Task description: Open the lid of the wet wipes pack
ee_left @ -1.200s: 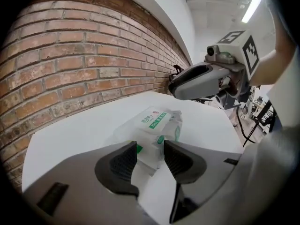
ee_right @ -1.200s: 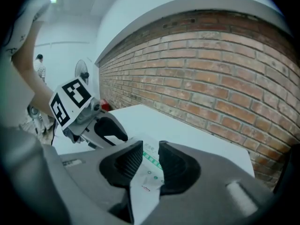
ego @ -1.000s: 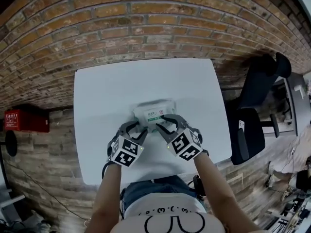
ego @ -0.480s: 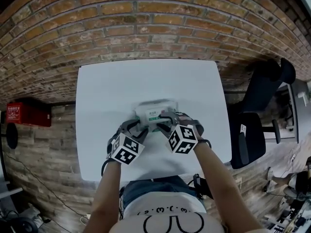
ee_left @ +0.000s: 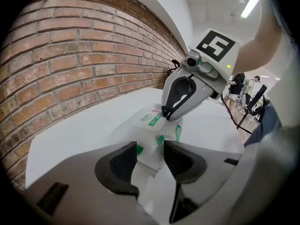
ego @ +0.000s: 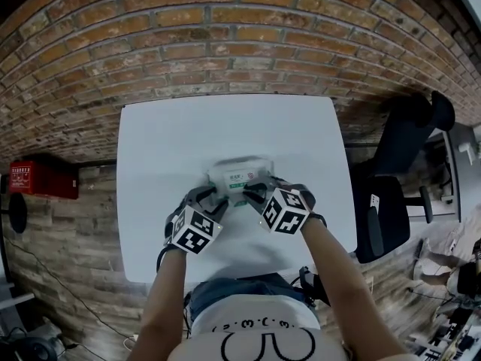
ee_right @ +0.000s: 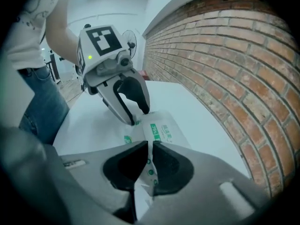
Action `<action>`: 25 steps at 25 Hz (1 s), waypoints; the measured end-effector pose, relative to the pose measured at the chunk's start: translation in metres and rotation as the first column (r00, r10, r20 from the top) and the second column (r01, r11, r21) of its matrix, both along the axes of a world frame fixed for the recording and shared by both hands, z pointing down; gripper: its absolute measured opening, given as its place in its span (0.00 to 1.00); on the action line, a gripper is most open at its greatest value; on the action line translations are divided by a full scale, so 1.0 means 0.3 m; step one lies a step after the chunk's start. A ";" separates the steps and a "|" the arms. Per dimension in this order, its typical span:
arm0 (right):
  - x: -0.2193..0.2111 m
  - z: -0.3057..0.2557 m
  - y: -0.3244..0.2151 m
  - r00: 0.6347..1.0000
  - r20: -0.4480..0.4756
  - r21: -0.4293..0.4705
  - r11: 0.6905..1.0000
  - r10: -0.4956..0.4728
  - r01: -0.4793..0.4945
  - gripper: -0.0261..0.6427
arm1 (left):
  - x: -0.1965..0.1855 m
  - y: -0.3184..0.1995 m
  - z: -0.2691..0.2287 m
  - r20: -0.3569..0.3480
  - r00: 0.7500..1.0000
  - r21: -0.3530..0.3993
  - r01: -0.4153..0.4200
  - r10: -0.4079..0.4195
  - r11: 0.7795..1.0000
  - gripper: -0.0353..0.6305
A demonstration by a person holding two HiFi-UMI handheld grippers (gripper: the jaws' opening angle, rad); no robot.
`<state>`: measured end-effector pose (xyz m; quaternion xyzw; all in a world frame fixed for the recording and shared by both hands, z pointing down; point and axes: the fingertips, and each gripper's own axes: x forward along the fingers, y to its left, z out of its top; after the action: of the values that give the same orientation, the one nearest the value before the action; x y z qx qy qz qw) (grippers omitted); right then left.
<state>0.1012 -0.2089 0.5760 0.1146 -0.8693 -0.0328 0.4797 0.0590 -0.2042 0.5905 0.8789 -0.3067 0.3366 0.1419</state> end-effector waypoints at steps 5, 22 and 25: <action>0.016 -0.035 -0.038 0.997 0.038 0.031 0.997 0.068 -0.069 0.04 | 0.005 -0.001 0.006 0.000 1.000 -0.007 -0.008 0.008 1.000 0.32; -0.009 0.034 -0.018 0.966 -0.160 0.170 0.959 -0.201 0.228 0.19 | 0.000 -0.002 0.014 -0.012 1.000 -0.021 -0.024 0.023 1.000 0.32; -0.008 0.030 -0.014 0.961 -0.164 0.143 0.958 -0.224 0.248 0.17 | 0.003 -0.003 0.012 -0.012 1.000 -0.021 -0.029 0.028 0.999 0.32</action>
<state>0.0987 -0.2132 0.5850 0.0456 -0.8336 -0.1688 0.5239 0.0598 -0.2051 0.5941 0.8836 -0.2897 0.3367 0.1483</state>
